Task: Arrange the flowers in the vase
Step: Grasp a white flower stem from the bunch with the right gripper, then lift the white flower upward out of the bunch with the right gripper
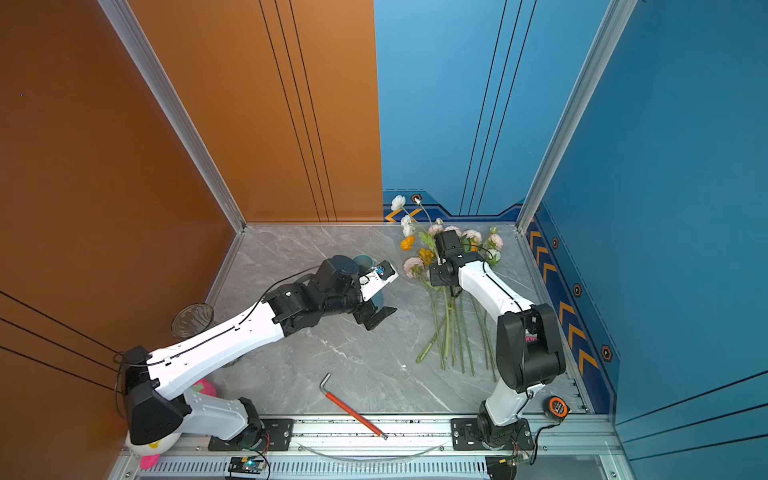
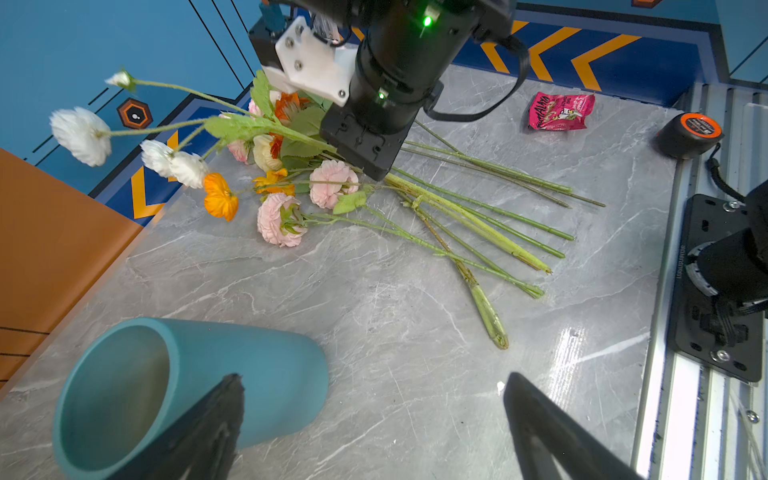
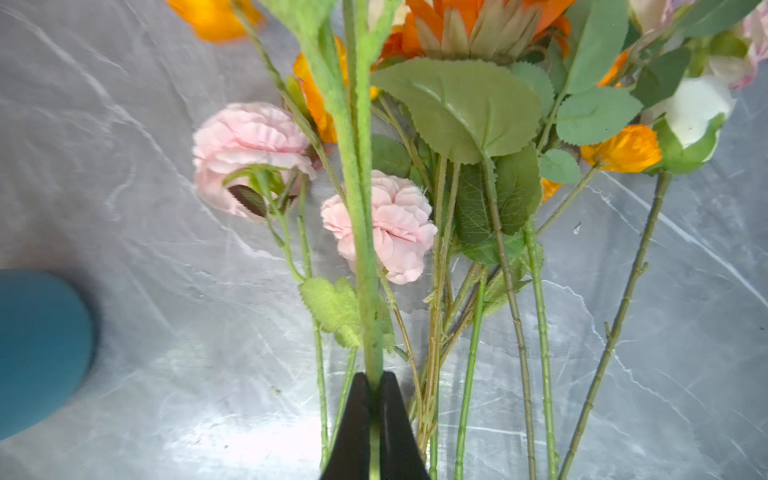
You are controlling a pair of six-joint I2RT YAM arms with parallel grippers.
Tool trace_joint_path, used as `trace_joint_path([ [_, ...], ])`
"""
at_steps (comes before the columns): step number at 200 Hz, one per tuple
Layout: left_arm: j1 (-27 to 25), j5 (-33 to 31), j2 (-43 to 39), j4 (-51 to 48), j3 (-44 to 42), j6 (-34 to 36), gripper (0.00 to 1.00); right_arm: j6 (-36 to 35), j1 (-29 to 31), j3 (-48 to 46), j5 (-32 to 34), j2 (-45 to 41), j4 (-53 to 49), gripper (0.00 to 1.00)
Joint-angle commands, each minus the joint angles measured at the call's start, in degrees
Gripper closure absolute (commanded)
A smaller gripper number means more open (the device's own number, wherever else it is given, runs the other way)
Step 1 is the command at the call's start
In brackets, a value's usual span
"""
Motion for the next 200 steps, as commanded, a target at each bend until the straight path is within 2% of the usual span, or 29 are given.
trace_joint_path([
  [1, 0.54, -1.18, 0.48, -1.41, 1.42, -0.61, 0.02, 1.88, -2.71, -1.64, -10.16, -2.49, -2.95, 1.0],
  [17, 0.62, -1.72, 0.27, -1.62, 1.42, -0.37, 0.02, 2.53, -4.01, -2.58, -13.2, -4.84, -2.95, 1.0],
  [40, 1.77, -1.14, -0.52, -1.63, 1.51, -0.64, 0.02, 2.38, -4.11, -3.48, -13.71, -9.13, -2.7, 1.0],
  [57, 4.17, 2.88, -1.71, -1.57, 1.8, -1.55, 0.02, 2.95, -3.69, -4.18, -13.95, -12.81, -1.2, 1.0],
  [71, 7.2, 8.8, -3.25, -1.08, 1.87, -2.62, 0.02, 3.96, -3.18, -5.0, -13.73, -16.0, 0.51, 1.0],
  [103, 18.15, 23.73, -8.87, 7.64, -2.25, -7.52, 0.02, 8.37, -1.04, -7.24, -12.78, -23.87, 8.63, 1.0],
  [127, 28.0, 33.79, -10.96, 8.77, -2.08, -9.33, 0.02, 12.3, 2.74, -10.06, -10.24, -27.76, 22.83, 1.0],
  [147, 35.47, 40.49, -11.35, 8.67, -1.48, -9.78, 0.02, 12.89, 7.03, -9.48, -5.86, -26.98, 33.23, 1.0],
  [169, 38.86, 41.77, -10.62, 6.88, -1.36, -7.95, 0.02, 10.05, 12.19, -3.74, -0.58, -23.07, 37.99, 1.0],
  [188, 37.85, 35.32, -10.28, 2.23, 0.22, -6.04, 0.02, 8.37, 15.97, 0.57, 5.64, -19.74, 41.6, 1.0],
  [200, 37.77, 32.44, -10.63, 0.52, -0.21, -8.0, 0.02, 8.37, 17.68, 2.55, 8.9, -18.03, 44.23, 1.0],
])
